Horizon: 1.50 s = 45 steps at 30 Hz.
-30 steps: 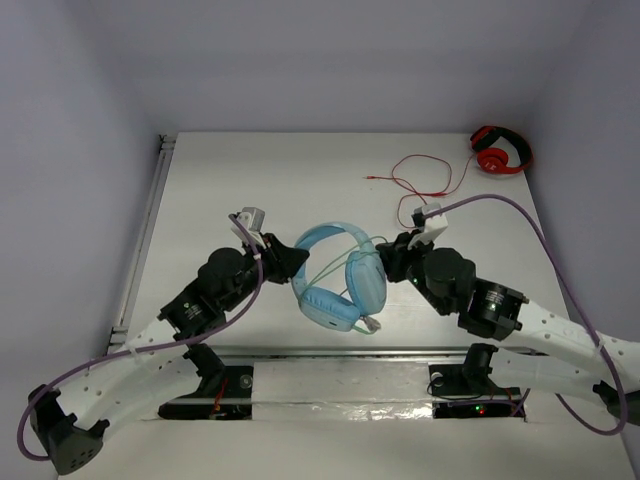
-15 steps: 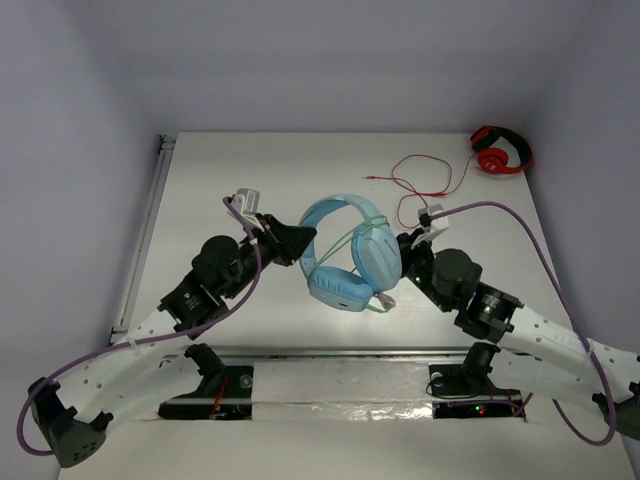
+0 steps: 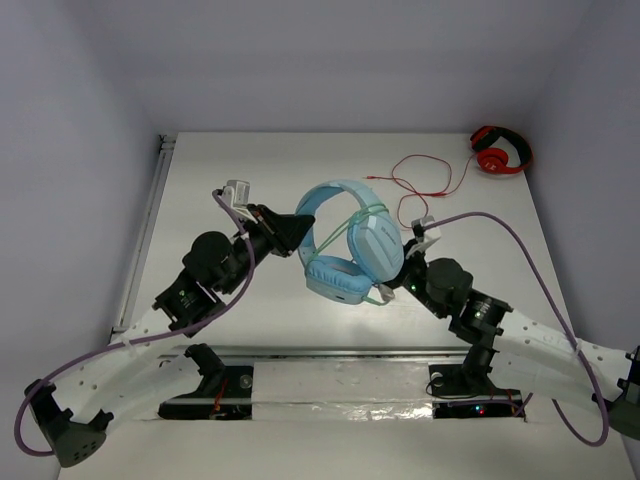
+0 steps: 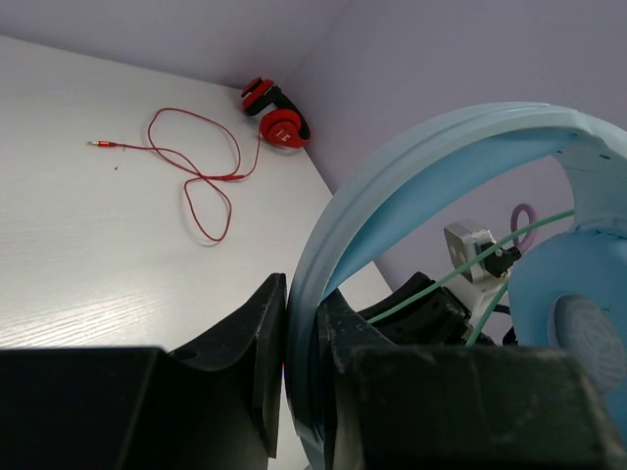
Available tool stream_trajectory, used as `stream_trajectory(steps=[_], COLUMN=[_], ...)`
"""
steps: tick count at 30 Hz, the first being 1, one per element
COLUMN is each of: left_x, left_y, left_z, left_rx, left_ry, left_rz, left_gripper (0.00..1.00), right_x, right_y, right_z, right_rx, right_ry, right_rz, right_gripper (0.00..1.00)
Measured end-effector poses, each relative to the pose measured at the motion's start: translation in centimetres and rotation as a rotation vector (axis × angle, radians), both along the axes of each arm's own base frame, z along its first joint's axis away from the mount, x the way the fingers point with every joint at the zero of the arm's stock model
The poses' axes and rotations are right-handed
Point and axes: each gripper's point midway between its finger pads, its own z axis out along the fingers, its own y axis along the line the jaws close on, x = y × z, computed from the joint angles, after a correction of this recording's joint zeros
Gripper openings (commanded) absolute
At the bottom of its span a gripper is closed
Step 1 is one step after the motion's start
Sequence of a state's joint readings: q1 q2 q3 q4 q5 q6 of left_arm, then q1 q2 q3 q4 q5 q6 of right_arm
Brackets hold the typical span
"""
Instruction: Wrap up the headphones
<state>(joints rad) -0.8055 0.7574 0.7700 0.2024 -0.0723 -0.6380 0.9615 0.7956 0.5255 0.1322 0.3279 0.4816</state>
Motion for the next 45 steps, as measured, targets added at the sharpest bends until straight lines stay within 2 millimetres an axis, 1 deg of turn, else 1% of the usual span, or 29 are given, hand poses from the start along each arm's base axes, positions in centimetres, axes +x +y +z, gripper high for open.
stream_trajectory(steps=[6, 10, 14, 15, 16, 20, 24, 27, 31, 35, 37, 39, 40, 41, 43, 45], left_x=[0.6, 1.0, 1.3, 1.4, 1.6, 2.3, 3.7, 5.0, 7.0, 9.0, 9.8, 10.5, 10.6, 10.9, 11.2, 11.3], left_y=[0.1, 0.5, 0.7, 0.8, 0.8, 0.9, 1.5, 1.9, 2.2, 2.4, 2.3, 2.2, 2.4, 2.3, 2.7, 3.3], left_z=[-0.4, -0.3, 0.0, 0.2, 0.4, 0.4, 0.0, -1.5, -4.4, -7.3, -8.8, -10.5, -10.8, -12.0, -13.2, -13.8], left_rx=[0.002, -0.009, -0.029, -0.037, -0.048, -0.061, -0.096, -0.121, -0.132, -0.135, -0.129, -0.106, -0.105, -0.077, -0.041, -0.018], left_ry=[0.016, 0.022, 0.02, 0.019, 0.016, 0.023, 0.032, 0.057, 0.117, 0.184, 0.214, 0.24, 0.247, 0.262, 0.274, 0.276], left_rz=[0.027, 0.059, 0.083, 0.089, 0.094, 0.129, 0.212, 0.284, 0.387, 0.496, 0.534, 0.568, 0.586, 0.602, 0.64, 0.679], left_gripper=[0.0, 0.0, 0.0, 0.0, 0.0, 0.0, 0.0, 0.0, 0.0, 0.0, 0.0, 0.0, 0.0, 0.0, 0.0, 0.0], right_x=[-0.2, -0.4, -0.5, -0.4, -0.4, -0.4, -1.0, -1.4, -1.3, -0.5, -0.3, -0.3, -0.5, -0.9, -1.7, -2.2], right_y=[-0.1, -0.3, 0.1, 0.2, 0.2, 0.6, 1.5, 2.1, 3.3, 4.8, 5.9, 6.8, 7.2, 7.7, 8.3, 8.7], right_z=[-0.3, -0.7, -1.3, -1.4, -1.5, -1.8, -1.2, -0.9, -0.9, -2.3, -3.7, -5.3, -6.0, -6.4, -6.4, -5.8], right_rx=[0.024, 0.041, 0.041, 0.04, 0.037, 0.046, 0.12, 0.174, 0.222, 0.231, 0.222, 0.201, 0.191, 0.186, 0.191, 0.208], right_ry=[0.009, 0.02, 0.038, 0.042, 0.046, 0.06, 0.075, 0.095, 0.12, 0.153, 0.179, 0.206, 0.214, 0.22, 0.213, 0.194], right_rz=[-0.003, -0.004, 0.005, 0.007, 0.008, 0.012, 0.055, 0.083, 0.102, 0.101, 0.103, 0.101, 0.094, 0.097, 0.093, 0.079], right_gripper=[0.28, 0.31, 0.3, 0.24, 0.0, 0.0, 0.0, 0.0, 0.0, 0.0, 0.0, 0.01, 0.01, 0.02, 0.03, 0.04])
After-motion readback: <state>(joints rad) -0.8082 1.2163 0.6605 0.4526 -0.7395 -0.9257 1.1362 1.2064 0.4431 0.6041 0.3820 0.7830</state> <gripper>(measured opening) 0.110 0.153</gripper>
